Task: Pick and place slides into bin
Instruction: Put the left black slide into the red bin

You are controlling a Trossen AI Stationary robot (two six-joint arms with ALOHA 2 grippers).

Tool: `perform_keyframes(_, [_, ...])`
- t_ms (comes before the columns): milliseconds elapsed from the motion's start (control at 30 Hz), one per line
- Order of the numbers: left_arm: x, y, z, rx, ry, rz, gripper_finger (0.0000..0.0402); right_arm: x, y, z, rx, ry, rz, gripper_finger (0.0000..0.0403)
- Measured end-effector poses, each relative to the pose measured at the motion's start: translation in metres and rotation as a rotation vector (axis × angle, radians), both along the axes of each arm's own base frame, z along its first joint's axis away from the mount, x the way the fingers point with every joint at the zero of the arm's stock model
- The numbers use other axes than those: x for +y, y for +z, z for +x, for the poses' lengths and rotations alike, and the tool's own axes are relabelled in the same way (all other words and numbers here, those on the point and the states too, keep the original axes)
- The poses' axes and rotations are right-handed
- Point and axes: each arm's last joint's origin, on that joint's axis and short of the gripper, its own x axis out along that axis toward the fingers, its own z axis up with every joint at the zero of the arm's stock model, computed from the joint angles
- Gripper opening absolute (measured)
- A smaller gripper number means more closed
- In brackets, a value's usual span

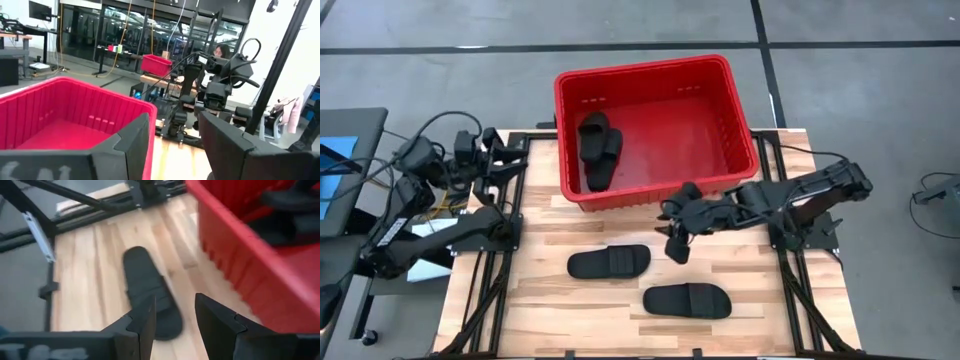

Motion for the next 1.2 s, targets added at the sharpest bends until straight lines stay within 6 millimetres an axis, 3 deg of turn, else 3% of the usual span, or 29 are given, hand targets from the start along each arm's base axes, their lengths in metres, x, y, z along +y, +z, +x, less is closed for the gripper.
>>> perform_keyframes(267, [-0.002,-0.013,-0.003,0.017,0.000,-0.016,0.0164,0.008,-0.023,0.016,0.065,-0.073,0.090,0.0123])
perform_keyframes(400, [-0.002,-0.017,-0.003,0.048,0.001,-0.015,0.0164,0.016,-0.041,0.025,0.128,-0.047,0.050,0.0123])
perform_keyframes(600, [-0.002,-0.018,-0.003,0.062,0.001,-0.014,0.0164,0.036,-0.097,0.040,0.360,0.042,-0.074,0.0121])
perform_keyframes(833, [-0.003,-0.023,-0.003,0.103,-0.024,-0.044,0.0164,0.053,-0.144,0.069,0.368,0.115,-0.030,0.0120])
perform_keyframes(1000, [-0.003,-0.028,-0.003,0.152,-0.024,-0.072,0.0164,0.056,-0.160,0.078,0.371,0.135,0.009,0.0120])
perform_keyframes(1200, [-0.003,-0.029,-0.003,0.161,-0.024,-0.064,0.0164,0.051,-0.164,0.081,0.379,0.068,0.067,0.0120])
